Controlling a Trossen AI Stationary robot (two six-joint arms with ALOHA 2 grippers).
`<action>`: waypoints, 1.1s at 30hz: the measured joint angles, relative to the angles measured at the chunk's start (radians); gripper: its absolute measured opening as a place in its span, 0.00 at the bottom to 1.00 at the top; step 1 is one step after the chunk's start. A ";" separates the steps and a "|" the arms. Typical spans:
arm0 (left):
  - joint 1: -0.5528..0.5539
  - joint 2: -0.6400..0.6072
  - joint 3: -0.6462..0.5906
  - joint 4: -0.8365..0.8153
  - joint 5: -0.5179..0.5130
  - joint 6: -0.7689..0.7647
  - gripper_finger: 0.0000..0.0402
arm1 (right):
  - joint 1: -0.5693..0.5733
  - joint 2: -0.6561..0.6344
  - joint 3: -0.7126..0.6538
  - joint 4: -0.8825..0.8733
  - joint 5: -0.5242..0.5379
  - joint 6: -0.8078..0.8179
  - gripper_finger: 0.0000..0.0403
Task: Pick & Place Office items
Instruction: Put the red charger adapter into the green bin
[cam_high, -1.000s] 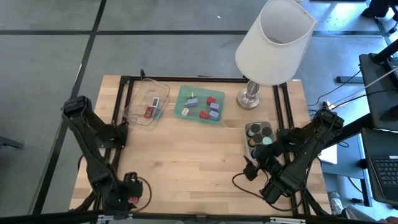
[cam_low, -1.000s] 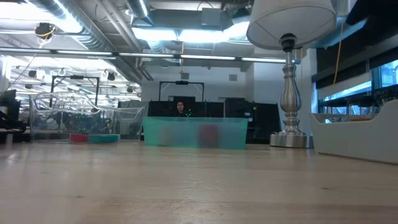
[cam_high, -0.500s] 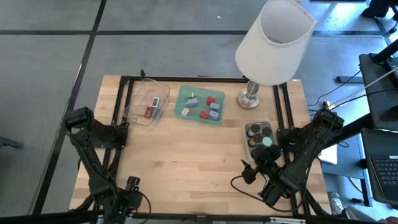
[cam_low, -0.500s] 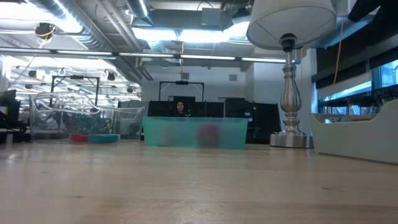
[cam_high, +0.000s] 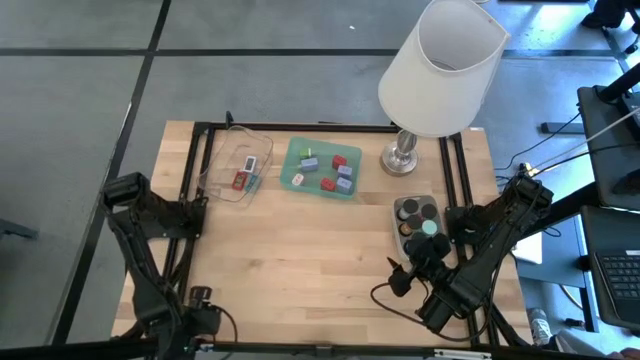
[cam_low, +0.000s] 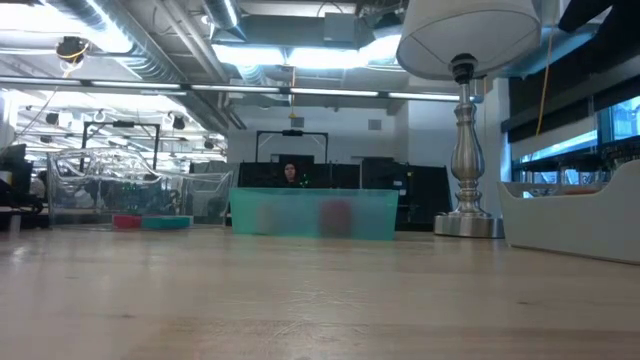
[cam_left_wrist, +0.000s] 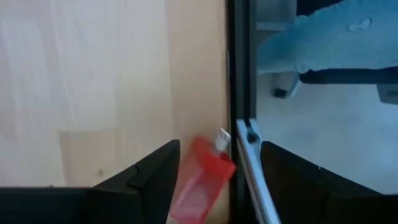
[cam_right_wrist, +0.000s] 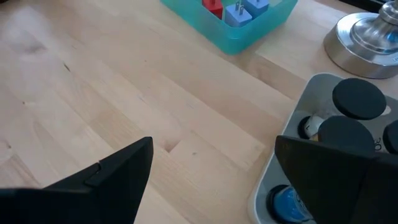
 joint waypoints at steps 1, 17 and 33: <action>-0.008 0.000 0.000 0.000 0.001 -0.017 0.55 | 0.000 0.000 0.000 0.000 0.002 -0.001 0.84; -0.085 0.121 0.002 -0.070 0.096 0.113 0.55 | 0.000 0.000 0.000 0.004 0.002 -0.004 0.84; -0.080 0.128 0.020 -0.079 0.061 0.120 0.54 | -0.004 0.000 0.000 0.012 0.006 -0.009 0.84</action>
